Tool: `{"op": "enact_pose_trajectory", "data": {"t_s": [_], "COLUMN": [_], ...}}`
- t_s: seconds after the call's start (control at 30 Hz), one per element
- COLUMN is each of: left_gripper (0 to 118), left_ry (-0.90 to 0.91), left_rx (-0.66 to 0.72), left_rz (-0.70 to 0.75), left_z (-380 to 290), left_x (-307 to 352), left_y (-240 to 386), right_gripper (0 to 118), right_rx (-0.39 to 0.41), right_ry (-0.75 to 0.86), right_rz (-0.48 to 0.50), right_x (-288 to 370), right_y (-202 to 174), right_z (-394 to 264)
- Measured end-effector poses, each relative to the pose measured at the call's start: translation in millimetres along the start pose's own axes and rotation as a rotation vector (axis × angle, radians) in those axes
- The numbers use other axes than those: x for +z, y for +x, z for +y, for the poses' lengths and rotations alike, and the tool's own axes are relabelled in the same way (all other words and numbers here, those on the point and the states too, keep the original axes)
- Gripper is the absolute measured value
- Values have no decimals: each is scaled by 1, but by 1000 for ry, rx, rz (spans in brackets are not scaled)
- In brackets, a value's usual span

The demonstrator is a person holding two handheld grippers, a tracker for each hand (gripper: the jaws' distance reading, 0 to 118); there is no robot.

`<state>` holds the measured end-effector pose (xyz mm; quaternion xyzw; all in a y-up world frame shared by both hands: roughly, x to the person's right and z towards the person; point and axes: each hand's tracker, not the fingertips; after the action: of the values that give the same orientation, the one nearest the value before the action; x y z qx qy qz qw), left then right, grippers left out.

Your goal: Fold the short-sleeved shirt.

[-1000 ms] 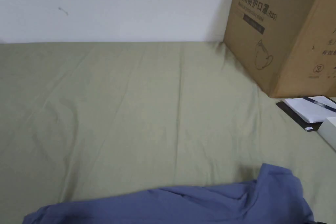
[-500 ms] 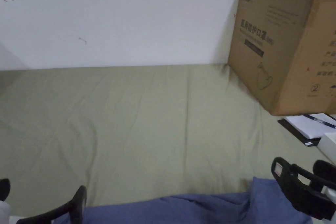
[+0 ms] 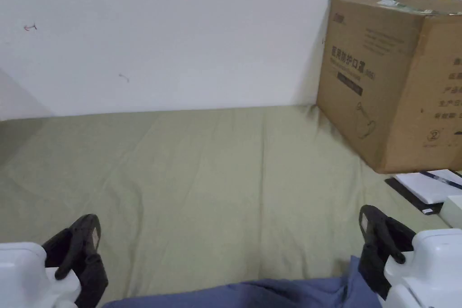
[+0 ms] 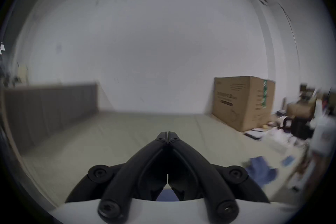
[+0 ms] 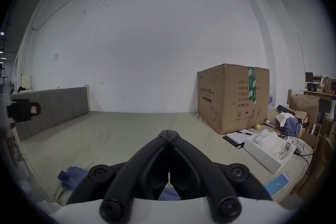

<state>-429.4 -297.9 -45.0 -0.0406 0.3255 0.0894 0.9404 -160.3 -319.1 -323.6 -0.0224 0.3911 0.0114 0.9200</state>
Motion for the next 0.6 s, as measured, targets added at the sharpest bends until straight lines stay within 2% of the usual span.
{"op": "enact_pose_trajectory", "data": {"t_s": [0.07, 0.13, 0.17, 0.23, 0.3, 0.33, 0.37, 0.4, 0.43, 0.47, 0.53, 0.6], "left_gripper": [0, 0, 0, 0, 0, 8, 28, 63, 109, 117, 118, 118], "left_ry": [-303, -662, -714, -698, -823, -852, -866, -875, -895, -941, -878, -853], "left_rx": [258, 665, 819, 962, 964, 966, 974, 987, 985, 980, 1027, 1081], "left_rz": [-241, -447, -492, -506, -454, -461, -469, -480, -478, -491, -491, -467], "left_z": [14, 1, -21, -62, -91, -106, -119, -130, -143, -155, -148, -164], "left_x": [-30, -65, -73, -82, -90, -92, -94, -99, -104, -107, -104, -147], "left_y": [-55, -113, -134, -168, -192, -201, -209, -219, -222, -223, -224, -224], "right_gripper": [0, 0, 0, 0, 0, 0, 0, 0, 0, 0, 0, 0], "right_rx": [-6, -49, -75, -109, -111, -113, -112, -113, -113, -109, -93, -74], "right_ry": [-18, -74, -103, -145, -170, -187, -203, -219, -231, -237, -250, -265], "right_rz": [24, 56, 73, 91, 104, 112, 116, 121, 127, 131, 139, 153], "right_x": [8, 11, 11, 9, 5, 3, 1, -1, -4, -6, -13, -20], "right_y": [7, 9, 8, 5, -1, -4, -7, -11, -14, -16, -23, -29], "right_z": [5, 9, 7, 4, 1, -1, -2, -3, -4, -5, -5, -4]}}
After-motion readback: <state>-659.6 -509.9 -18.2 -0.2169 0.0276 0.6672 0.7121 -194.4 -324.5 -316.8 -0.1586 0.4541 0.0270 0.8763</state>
